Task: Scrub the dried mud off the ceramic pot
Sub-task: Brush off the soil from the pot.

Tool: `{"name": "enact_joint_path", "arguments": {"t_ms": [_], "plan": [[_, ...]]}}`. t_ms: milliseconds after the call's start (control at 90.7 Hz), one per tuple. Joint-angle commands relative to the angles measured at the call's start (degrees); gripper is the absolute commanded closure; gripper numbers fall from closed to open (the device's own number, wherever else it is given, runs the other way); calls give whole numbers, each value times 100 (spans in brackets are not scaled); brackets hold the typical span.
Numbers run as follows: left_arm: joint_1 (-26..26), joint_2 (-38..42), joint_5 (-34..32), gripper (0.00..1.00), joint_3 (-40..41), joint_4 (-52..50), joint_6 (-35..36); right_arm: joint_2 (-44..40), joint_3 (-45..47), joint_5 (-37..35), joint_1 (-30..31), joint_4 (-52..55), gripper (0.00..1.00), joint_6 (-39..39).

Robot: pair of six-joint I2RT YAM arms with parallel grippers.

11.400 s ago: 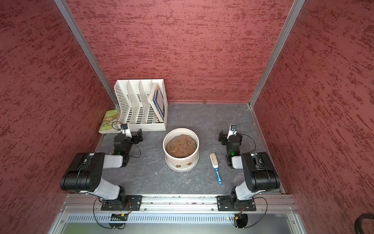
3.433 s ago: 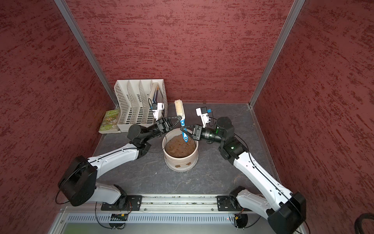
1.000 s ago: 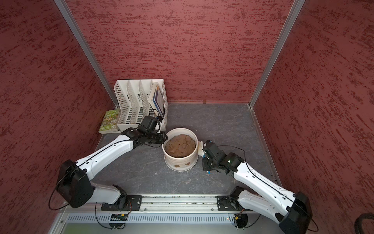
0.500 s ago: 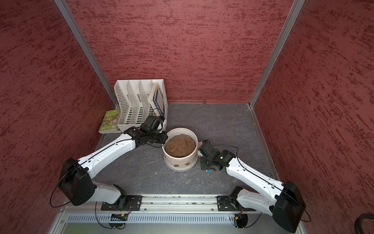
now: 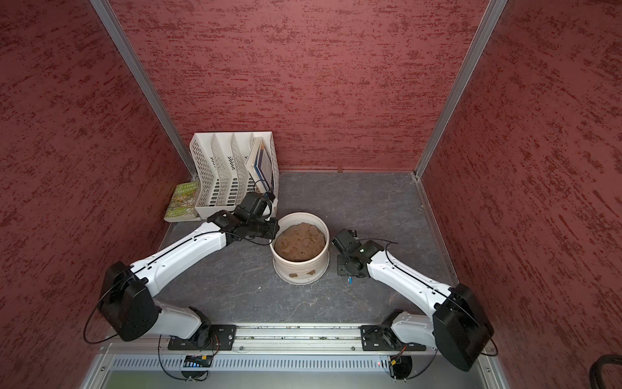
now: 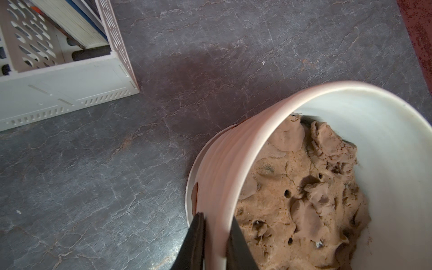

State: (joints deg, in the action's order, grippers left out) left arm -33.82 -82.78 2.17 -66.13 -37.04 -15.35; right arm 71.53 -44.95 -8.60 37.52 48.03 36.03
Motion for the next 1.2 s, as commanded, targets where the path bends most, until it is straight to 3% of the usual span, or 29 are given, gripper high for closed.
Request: {"name": "enact_joint_path", "arguments": {"t_ms": [0, 176, 331, 551, 760, 871, 1190], "plan": [[-74, -147, 316, 100, -51, 388, -102, -101, -210, -92, -47, 24, 100, -29], [-72, -135, 320, 100, -34, 399, -53, -1319, 133, 396, 237, -405, 100, -390], [-54, -180, 334, 100, -108, 427, -2, -1705, 313, 665, 370, -492, 100, -607], [-54, -307, 305, 100, -343, 285, 80, -1081, 147, 695, 813, -678, 100, -764], [-63, -336, 292, 100, -372, 252, 108, -690, 69, 753, 836, -782, 100, -829], [-74, -350, 292, 100, -383, 228, 95, -272, -89, 451, 835, -493, 100, -690], [-63, -324, 171, 100, -342, 153, 68, 271, 62, -80, 226, -167, 100, -117]]}}
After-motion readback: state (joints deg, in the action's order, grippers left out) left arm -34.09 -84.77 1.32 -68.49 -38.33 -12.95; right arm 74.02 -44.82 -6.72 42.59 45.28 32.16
